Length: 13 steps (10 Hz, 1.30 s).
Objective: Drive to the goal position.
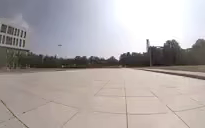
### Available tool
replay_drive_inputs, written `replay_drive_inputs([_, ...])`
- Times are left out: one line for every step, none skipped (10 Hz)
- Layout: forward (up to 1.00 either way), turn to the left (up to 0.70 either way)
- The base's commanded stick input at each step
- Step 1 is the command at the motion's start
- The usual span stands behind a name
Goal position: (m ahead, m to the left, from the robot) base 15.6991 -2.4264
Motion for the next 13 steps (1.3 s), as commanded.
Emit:
replay_drive_inputs([0.7,0.02])
replay_drive_inputs([0.7,0.02])
replay_drive_inputs([0.7,0.02])
replay_drive_inputs([0.7,0.02])
replay_drive_inputs([0.7,0.02])
replay_drive_inputs([0.7,0.02])
replay_drive_inputs([0.7,0.02])
replay_drive_inputs([0.7,0.02])
replay_drive_inputs([0.7,0.02])
replay_drive_inputs([0.7,0.02])
replay_drive_inputs([0.7,0.02])
replay_drive_inputs([0.7,0.02])
replay_drive_inputs([0.7,0.02])
